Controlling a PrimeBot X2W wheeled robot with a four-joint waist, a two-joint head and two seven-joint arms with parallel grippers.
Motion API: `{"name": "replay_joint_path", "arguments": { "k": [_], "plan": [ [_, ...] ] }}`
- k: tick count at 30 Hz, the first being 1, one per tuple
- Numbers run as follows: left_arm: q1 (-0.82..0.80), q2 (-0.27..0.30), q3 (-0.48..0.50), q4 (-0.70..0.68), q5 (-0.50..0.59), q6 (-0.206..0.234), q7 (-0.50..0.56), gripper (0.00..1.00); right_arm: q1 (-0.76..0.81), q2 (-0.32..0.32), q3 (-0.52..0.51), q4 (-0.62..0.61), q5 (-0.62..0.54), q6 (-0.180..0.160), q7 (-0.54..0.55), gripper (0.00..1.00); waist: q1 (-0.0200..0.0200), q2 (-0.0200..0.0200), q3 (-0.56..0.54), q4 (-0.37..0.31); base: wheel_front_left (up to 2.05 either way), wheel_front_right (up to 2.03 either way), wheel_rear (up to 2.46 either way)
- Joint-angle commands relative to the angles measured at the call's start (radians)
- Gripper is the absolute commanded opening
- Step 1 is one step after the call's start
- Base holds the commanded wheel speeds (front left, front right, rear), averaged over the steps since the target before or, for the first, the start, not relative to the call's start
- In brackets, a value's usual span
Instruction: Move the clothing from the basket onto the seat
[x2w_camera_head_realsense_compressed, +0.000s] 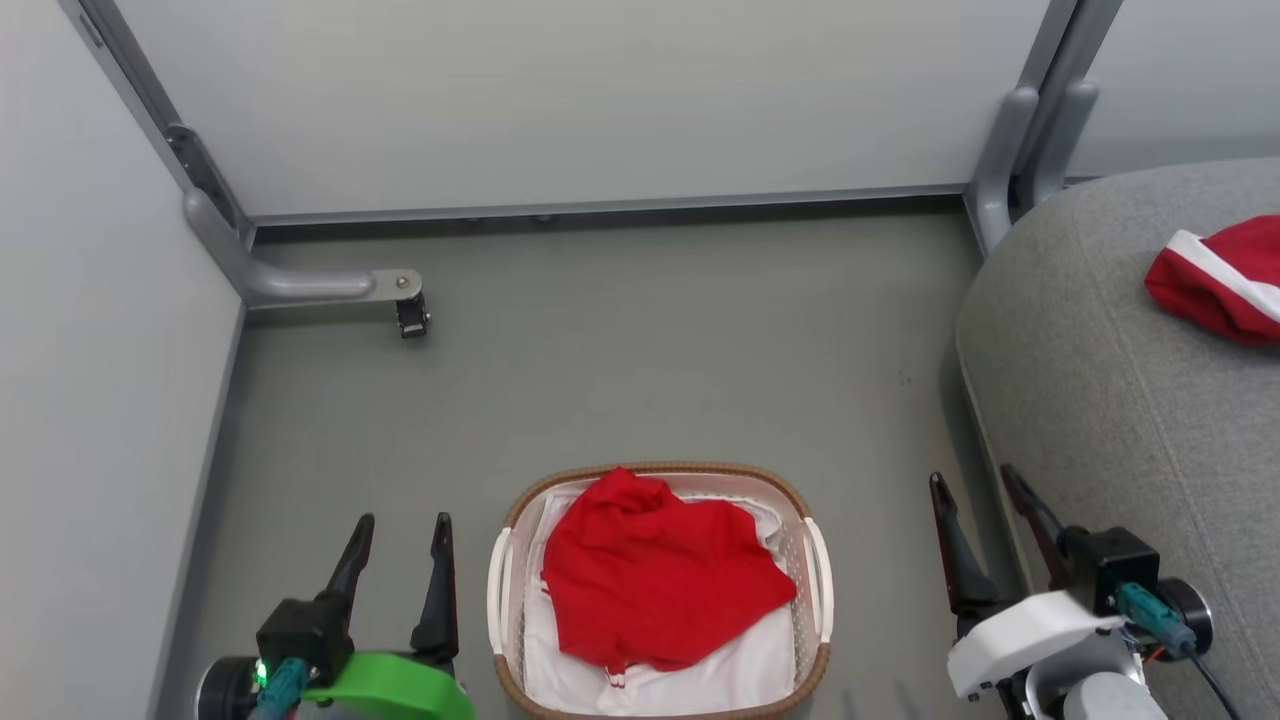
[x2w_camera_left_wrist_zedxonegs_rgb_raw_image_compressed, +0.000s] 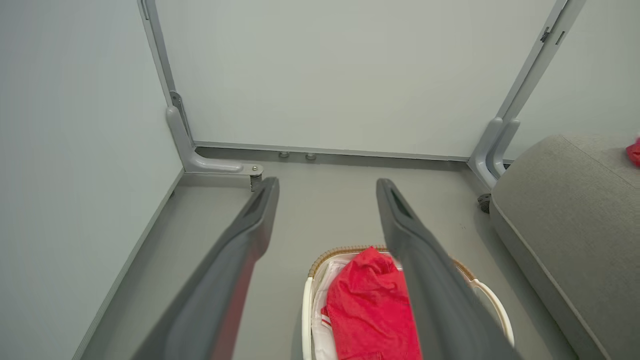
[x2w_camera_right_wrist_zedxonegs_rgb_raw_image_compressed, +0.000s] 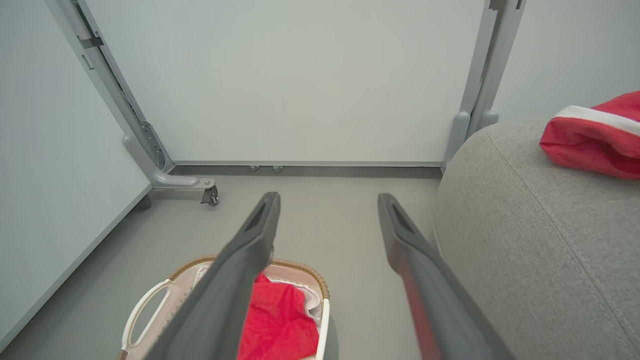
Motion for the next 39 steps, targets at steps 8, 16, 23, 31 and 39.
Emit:
{"name": "replay_joint_path", "arguments": {
  "k": [8, 16, 23, 31, 39],
  "plan": [
    [-0.23, 0.012, -0.055, 0.043, 0.08, -0.018, 0.002, 1.0, -0.124, -0.004, -0.009, -0.055, -0.061, -0.001, -0.002, 1.0, 0.0001, 0.0, 0.224, -0.054, 0.0, 0.0, 0.0],
    [-0.5, 0.033, -0.142, 0.236, 0.175, -0.027, 0.065, 1.0, -0.279, -0.004, -0.023, -0.116, -0.071, -0.001, -0.002, 1.0, 0.0001, 0.0, 0.472, -0.127, 0.0, 0.0, 0.0],
    [-0.654, 0.032, -0.182, 0.46, 0.207, -0.029, 0.128, 1.0, -0.375, -0.004, -0.004, -0.157, -0.044, -0.001, -0.002, 1.0, 0.0001, 0.0, 0.642, -0.196, 0.0, 0.0, 0.0],
    [-0.766, 0.05, -0.195, 0.629, 0.198, -0.035, 0.202, 1.0, -0.416, -0.003, 0.04, -0.193, -0.001, -0.001, -0.002, 1.0, 0.0001, 0.0, 0.756, -0.259, 0.0, 0.0, 0.0],
    [-0.866, 0.088, -0.171, 0.712, 0.179, -0.011, 0.218, 1.0, -0.444, -0.003, 0.08, -0.218, 0.043, -0.001, -0.002, 1.0, 0.0001, 0.0, 0.801, -0.298, 0.0, 0.0, 0.0]
  ]
}}
